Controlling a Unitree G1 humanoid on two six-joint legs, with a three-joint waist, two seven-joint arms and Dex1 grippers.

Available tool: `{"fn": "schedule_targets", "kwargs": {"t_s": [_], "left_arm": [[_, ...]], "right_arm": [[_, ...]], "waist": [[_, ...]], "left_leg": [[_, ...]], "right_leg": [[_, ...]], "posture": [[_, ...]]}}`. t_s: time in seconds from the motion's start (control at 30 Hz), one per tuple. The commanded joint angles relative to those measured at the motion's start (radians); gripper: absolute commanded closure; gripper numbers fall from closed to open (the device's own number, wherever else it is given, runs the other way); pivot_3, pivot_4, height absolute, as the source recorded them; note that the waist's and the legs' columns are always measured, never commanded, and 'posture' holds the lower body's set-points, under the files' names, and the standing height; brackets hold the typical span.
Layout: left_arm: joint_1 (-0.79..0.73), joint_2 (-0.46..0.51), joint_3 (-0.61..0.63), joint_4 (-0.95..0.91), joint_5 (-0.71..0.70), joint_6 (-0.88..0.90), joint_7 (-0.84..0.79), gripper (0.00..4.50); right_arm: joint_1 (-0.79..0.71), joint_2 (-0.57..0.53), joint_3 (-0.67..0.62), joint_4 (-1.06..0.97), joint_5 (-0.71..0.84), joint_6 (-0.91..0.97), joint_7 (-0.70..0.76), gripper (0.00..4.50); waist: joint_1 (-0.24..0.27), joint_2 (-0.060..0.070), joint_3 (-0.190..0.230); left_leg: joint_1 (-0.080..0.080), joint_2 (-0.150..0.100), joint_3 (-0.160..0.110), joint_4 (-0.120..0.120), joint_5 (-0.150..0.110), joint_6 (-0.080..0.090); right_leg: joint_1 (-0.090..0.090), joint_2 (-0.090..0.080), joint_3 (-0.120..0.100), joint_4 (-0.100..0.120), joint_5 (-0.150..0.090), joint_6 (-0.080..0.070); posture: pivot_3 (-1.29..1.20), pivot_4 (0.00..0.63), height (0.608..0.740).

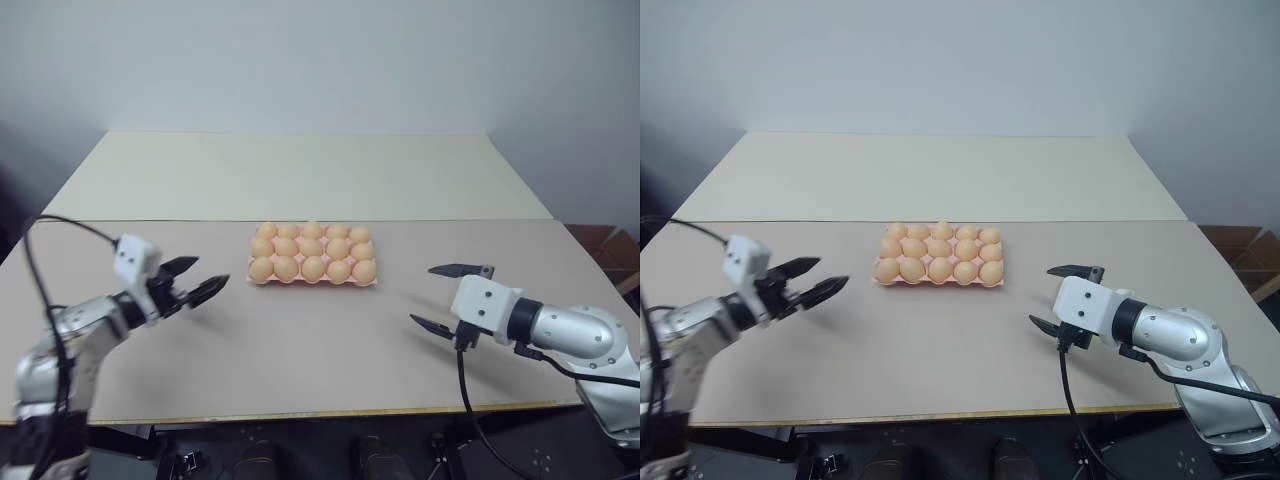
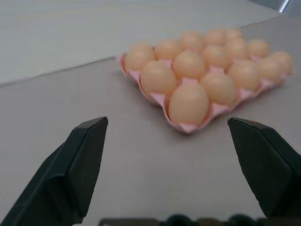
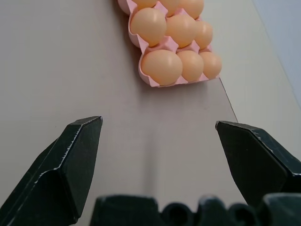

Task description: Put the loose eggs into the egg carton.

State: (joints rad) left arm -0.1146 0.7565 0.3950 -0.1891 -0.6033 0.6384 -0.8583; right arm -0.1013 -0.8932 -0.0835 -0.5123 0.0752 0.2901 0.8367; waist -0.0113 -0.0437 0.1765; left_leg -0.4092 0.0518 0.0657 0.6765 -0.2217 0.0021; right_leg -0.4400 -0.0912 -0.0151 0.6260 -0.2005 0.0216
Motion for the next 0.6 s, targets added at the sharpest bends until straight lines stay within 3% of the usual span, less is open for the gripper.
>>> {"fn": "schedule_targets", "kwargs": {"t_s": [0.03,0.23,0.6], "left_arm": [[0.129,0.081,0.106,-0.124,-0.068,0.005,-0.128,0.06],[0.274,0.147,0.231,-0.201,-0.066,-0.001,-0.147,0.06],[0.320,0.177,0.334,-0.332,-0.169,0.063,-0.149,0.06]], "right_arm": [[0.010,-0.046,-0.110,-0.001,0.084,-0.016,0.076,0.00],[0.067,-0.144,-0.216,0.053,0.199,-0.054,0.258,0.00],[0.014,-0.153,-0.192,0.101,0.223,-0.065,0.288,0.00]], "waist": [[0.002,0.000,0.000],[0.022,0.001,0.000],[0.021,0.001,0.001]], "left_leg": [[0.000,0.000,0.000,0.000,0.000,0.000],[0.001,0.001,0.000,0.000,-0.002,-0.004],[0.001,0.001,0.001,-0.001,-0.004,-0.007]], "right_leg": [[0.000,0.000,0.000,0.000,0.000,0.000],[0.000,-0.001,-0.001,-0.001,0.000,0.000],[-0.001,0.000,0.000,-0.001,-0.001,-0.001]], "posture": [[0.00,0.150,0.740],[0.00,0.150,0.740],[0.00,0.150,0.740]]}}
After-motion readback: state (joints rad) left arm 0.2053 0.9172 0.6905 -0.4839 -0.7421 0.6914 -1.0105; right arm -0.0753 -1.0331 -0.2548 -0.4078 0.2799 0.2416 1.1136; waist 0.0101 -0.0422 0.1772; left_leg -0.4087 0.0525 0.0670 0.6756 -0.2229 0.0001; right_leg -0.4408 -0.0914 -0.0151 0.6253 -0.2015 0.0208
